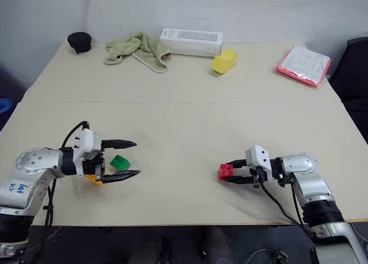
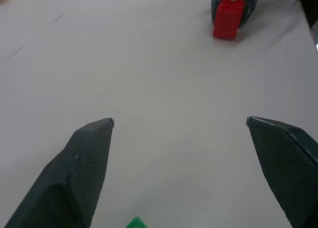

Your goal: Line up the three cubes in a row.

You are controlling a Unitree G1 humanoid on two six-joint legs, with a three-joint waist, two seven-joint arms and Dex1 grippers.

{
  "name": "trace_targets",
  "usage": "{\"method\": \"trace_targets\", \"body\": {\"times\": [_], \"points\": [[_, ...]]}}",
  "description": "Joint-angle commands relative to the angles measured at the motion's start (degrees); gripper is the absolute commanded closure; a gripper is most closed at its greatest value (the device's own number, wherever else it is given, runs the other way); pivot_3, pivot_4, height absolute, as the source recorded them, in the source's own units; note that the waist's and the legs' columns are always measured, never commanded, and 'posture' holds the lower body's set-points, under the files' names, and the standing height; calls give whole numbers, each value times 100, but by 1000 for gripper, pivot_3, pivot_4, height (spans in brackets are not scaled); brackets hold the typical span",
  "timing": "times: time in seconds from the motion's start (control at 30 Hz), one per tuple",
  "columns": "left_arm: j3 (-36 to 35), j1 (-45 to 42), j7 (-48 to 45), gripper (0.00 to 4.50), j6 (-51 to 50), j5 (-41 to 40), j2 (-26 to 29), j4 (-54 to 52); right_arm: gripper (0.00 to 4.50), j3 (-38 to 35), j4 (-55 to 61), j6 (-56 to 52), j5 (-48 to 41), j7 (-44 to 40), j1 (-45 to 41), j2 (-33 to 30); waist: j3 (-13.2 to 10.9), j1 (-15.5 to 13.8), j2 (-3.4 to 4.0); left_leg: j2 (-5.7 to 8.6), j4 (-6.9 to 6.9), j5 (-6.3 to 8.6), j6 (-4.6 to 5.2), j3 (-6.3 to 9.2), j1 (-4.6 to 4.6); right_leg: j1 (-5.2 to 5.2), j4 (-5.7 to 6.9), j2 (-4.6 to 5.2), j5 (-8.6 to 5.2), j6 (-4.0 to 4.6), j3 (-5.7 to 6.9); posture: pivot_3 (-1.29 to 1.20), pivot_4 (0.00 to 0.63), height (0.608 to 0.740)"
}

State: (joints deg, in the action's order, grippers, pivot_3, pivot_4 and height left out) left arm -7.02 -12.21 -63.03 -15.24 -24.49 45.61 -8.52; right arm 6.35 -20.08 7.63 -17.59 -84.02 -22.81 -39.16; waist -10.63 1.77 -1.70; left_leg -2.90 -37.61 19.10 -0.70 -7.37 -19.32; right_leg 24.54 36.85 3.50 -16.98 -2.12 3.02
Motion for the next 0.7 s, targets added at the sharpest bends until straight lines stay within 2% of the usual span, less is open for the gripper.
{"method": "trace_targets", "body": {"times": [0.03,0.2,0.27,0.3,0.43,0.57,0.7], "points": [[-183,-64,197,0,300,79,-108,124,2285,8,-57,347,72,-116,-133,74,0,-13,0,0,0,0,0,0,0,0,0,0,0,0,0,0,150,740],[-322,-53,251,0,427,65,-117,443,664,-66,11,428,113,-214,-285,-38,0,-18,0,0,-4,2,1,0,-3,0,3,2,0,0,2,0,150,740],[-517,3,294,0,109,31,127,679,30,-347,599,90,-251,-192,-97,-217,-1,-14,2,0,-4,3,1,-1,-2,1,4,2,0,0,1,0,150,740],[-644,60,305,0,-180,-71,257,762,30,-468,915,1,-380,-191,64,-341,-2,-18,3,-2,-4,3,0,-1,-5,5,5,1,0,1,2,0,150,740],[-1335,498,236,0,241,103,694,1603,30,-1262,2111,-351,-884,385,937,-602,-3,-8,5,-11,6,7,-9,4,-3,8,3,0,-7,12,11,0,150,740],[-1850,888,138,0,634,286,1135,2786,30,-2271,2963,-170,-1510,1138,2017,-133,-2,-24,2,-12,18,11,-11,6,1,7,-1,1,-10,16,15,0,150,740],[-1926,794,-22,0,999,297,1185,3479,30,-2416,3394,-444,-1766,1491,2641,134,-2,-41,3,-5,20,21,15,18,5,0,3,13,-9,18,25,0,150,740]]}}
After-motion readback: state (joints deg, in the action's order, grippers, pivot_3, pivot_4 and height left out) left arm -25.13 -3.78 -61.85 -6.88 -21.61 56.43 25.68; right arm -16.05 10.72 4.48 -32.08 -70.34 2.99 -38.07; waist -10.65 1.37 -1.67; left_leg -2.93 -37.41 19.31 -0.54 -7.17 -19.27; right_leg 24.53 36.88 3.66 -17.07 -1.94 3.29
